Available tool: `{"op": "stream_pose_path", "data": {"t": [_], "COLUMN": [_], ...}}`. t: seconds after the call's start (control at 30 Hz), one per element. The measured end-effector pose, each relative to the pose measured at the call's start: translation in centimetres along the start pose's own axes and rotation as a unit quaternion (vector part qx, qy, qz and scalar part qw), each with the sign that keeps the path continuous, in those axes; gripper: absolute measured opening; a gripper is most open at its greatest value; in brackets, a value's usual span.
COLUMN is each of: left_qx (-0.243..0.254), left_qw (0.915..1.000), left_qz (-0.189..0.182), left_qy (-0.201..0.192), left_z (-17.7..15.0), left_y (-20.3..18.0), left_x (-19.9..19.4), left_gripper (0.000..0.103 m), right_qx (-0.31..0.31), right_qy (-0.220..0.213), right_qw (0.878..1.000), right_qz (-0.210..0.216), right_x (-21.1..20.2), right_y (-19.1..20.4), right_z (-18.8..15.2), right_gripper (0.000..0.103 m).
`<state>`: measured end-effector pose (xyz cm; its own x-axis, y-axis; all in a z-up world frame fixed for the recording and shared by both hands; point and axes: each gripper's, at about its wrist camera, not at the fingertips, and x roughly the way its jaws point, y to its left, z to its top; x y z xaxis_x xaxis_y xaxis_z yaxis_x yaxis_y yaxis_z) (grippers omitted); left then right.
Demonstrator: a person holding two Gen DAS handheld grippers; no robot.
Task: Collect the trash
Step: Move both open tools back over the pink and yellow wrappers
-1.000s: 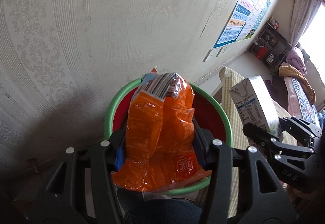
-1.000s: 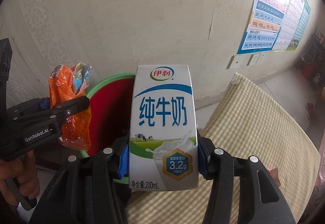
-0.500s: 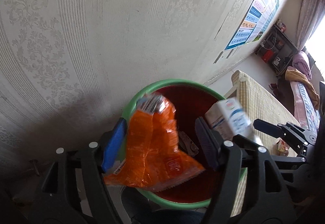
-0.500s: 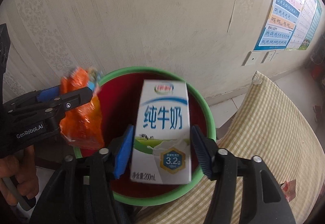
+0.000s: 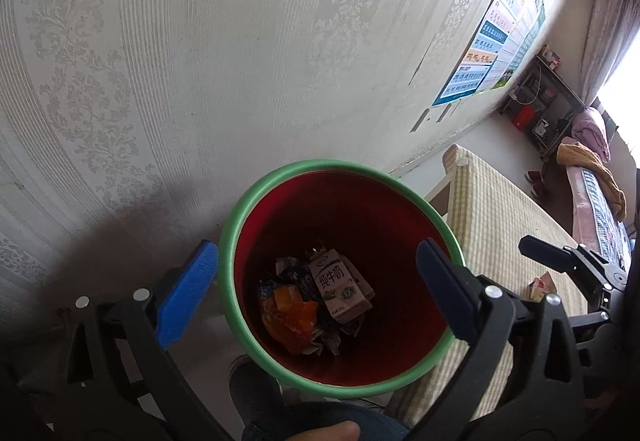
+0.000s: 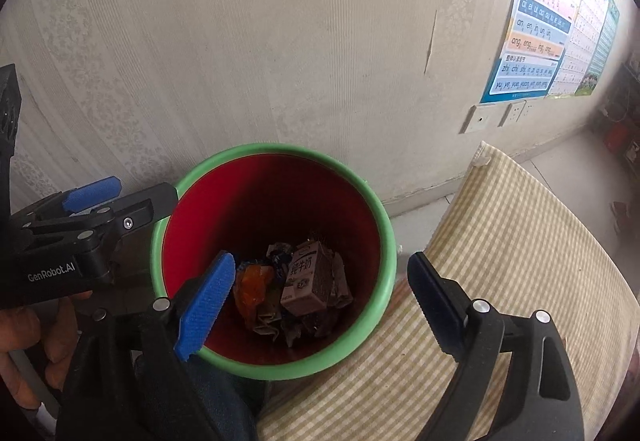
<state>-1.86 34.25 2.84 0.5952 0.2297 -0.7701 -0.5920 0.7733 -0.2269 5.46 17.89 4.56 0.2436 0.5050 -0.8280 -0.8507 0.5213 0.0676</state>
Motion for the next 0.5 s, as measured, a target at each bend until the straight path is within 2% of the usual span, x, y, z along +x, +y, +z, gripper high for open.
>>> {"op": "stream_pose_path", "data": {"t": [0.5], "left_qx": [0.049], "left_qw": [0.9984], "left_qz": [-0.025], "left_qy": [0.010], "left_z": [-3.6], "left_y": [-7.4], "left_x": [-2.8], "left_gripper": [0.097], "right_qx": [0.053], "right_qy": [-0.026], "right_qw": [0.998], "right_qz": [-0.038], "right_x": [-7.8], "right_y": [-5.4], "right_z": [-5.2], "right_gripper": [0.086]}}
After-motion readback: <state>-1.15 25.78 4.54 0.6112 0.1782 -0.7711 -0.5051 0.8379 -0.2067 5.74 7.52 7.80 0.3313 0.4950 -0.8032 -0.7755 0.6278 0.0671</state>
